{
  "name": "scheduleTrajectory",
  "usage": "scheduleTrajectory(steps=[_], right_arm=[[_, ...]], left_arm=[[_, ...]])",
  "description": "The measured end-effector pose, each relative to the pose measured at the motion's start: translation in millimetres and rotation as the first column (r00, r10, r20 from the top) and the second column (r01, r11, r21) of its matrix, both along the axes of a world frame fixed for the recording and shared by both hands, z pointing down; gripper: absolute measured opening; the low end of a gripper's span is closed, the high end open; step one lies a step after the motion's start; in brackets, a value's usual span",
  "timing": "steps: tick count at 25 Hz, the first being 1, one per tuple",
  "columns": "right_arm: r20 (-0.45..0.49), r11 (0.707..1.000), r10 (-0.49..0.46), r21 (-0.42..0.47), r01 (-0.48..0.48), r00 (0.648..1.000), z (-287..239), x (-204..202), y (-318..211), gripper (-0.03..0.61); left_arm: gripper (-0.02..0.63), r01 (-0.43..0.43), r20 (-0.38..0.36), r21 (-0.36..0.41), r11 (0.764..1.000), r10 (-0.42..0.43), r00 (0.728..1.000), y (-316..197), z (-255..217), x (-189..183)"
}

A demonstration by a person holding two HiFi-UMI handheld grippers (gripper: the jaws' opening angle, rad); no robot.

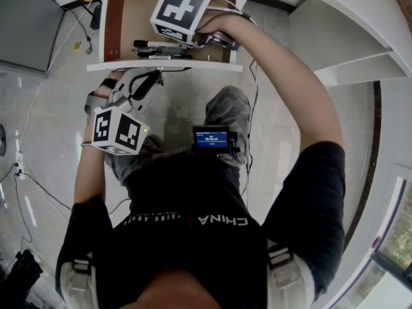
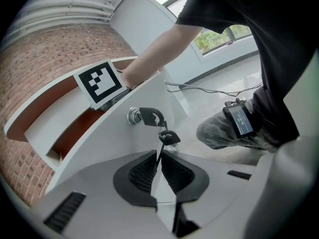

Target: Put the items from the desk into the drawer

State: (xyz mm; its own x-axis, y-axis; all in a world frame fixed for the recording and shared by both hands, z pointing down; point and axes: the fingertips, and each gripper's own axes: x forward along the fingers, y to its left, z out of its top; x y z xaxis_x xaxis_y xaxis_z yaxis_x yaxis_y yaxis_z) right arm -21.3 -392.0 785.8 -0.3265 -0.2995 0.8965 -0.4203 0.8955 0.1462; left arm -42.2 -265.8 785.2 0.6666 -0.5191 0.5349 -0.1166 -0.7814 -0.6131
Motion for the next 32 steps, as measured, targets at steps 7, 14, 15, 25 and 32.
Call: scheduleTrajectory(steps=[7,14,15,25,32], right_arm=[[0.038,1.000,0.003,0.022,-0.004,0.999,-11.4,-0.2,0.4,0.015],[0.212,0.994,-0.019,0.107,-0.003,0.977,-81.3,11.0,10.8,0.015],[0.243,0.991,-0.023,0.130,-0.009,0.970,-94.4,14.1,13.7,0.015],[0.426,0.862,-0.113,0.492,-0.125,0.898,-204.6,54.8,63.6,0.016],[0.689,0.697,-0.109,0.567,-0.439,0.716,-223.4,103.9,120.0,0.017]], left_arm=[[0.037,-0.002,-0.016,-0.025,1.000,0.001,1.000,0.6,-3.9,-0.5],[0.038,-0.031,-0.058,-0.121,0.992,0.024,0.998,-3.9,-25.3,2.6],[0.038,-0.038,-0.061,-0.132,0.991,0.030,0.998,-5.0,-28.7,2.7],[0.038,-0.059,-0.045,-0.201,0.978,0.051,0.998,-12.1,-56.5,2.2],[0.040,-0.075,-0.058,-0.231,0.970,0.063,0.996,-14.8,-66.7,4.4]])
